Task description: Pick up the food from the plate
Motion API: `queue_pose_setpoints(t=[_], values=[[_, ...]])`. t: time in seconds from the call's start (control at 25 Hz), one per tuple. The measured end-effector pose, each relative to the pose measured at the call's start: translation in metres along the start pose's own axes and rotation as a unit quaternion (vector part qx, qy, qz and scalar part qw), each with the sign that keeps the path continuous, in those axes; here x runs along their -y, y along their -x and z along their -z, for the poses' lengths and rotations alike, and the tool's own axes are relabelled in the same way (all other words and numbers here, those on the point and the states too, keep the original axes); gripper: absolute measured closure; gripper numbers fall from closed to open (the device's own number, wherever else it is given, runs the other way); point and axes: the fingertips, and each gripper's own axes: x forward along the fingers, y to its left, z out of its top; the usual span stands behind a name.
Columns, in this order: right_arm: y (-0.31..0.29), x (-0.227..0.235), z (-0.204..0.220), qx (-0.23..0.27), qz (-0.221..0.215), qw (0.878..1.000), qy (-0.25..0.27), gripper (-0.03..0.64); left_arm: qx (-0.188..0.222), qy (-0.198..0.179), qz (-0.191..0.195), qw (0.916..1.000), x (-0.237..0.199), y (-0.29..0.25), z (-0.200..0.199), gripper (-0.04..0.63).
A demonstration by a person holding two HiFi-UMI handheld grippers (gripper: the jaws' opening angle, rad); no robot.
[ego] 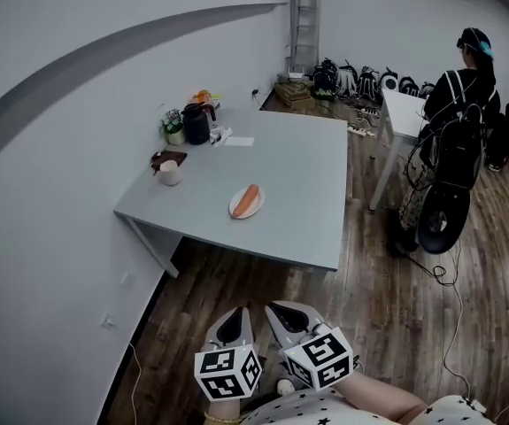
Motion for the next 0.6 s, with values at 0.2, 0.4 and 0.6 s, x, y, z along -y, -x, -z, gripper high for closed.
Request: queue_pose_setpoints(t=[0.2, 0.4, 0.6], values=[[-0.032, 0.036, -0.010, 0.001, 0.005, 1.000, -0.006, 0.617, -0.003, 0.001, -0.002, 1.0000, -0.006, -0.042, -0.015, 0.586], [-0.064, 0.063, -0.011, -0.005, 0.013, 1.000, -0.019, 0.617, -0.017, -0.001, 0.004, 0.9998, -0.017, -0.082, -0.021, 0.587], [-0.110, 0.097, -0.009, -0.018, 0.028, 0.999, -0.029, 0.617, -0.031, -0.003, 0.014, 0.9994, -0.040, -0.141, -0.032, 0.586]])
